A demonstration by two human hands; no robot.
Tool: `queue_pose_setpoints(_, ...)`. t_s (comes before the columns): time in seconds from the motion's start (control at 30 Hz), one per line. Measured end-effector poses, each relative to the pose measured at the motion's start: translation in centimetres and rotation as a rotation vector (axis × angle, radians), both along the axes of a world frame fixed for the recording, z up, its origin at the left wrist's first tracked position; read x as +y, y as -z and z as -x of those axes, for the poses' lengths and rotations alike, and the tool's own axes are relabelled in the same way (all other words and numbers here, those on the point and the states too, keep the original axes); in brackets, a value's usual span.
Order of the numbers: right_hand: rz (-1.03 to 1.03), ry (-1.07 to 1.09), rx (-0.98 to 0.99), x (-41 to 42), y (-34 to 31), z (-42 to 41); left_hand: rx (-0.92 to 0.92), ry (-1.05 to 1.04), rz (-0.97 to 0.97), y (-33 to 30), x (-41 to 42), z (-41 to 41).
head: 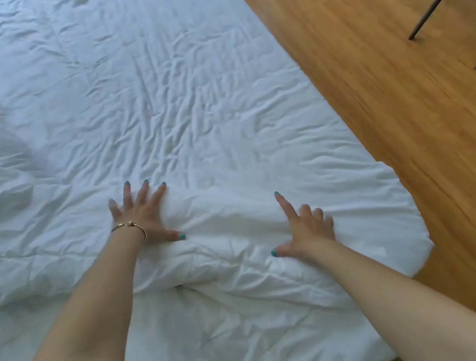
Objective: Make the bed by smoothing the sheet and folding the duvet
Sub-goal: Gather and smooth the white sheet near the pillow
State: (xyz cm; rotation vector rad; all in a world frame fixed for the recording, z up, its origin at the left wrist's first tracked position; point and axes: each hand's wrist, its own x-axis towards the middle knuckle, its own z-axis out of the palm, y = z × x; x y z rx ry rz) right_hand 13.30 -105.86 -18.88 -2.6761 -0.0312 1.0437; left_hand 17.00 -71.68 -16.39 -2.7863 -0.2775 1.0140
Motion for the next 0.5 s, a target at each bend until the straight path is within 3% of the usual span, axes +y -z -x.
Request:
queue_pose_setpoints(0.1,-0.13,0.04,-0.072,-0.5,0.2,0.7,-0.066,0.071,-0.039,0.4,1.1,-0.7)
queue_pose_setpoints(0.27,-0.13,0.293,-0.294,-7.8,-3.0,-2.6,-0.488,0.046,0.378,-2.2,-6.4,-6.1)
queue_pose_setpoints(0.37,-0.117,0.517,-0.349,-13.9,-4.8,-3.7,-0.694,0.3,0.509,-7.6,-15.2,-14.7)
queue_pose_setpoints(0.43,-0.133,0.664,-0.417,-17.6,-5.7,-4.0,-0.739,0.499,0.527,-11.0,-22.5,-19.9)
queue_pose_setpoints(0.5,-0.13,0.731,-0.514,-20.9,-5.9,-5.0,-0.711,0.552,0.521,-12.3,-28.2,-23.6)
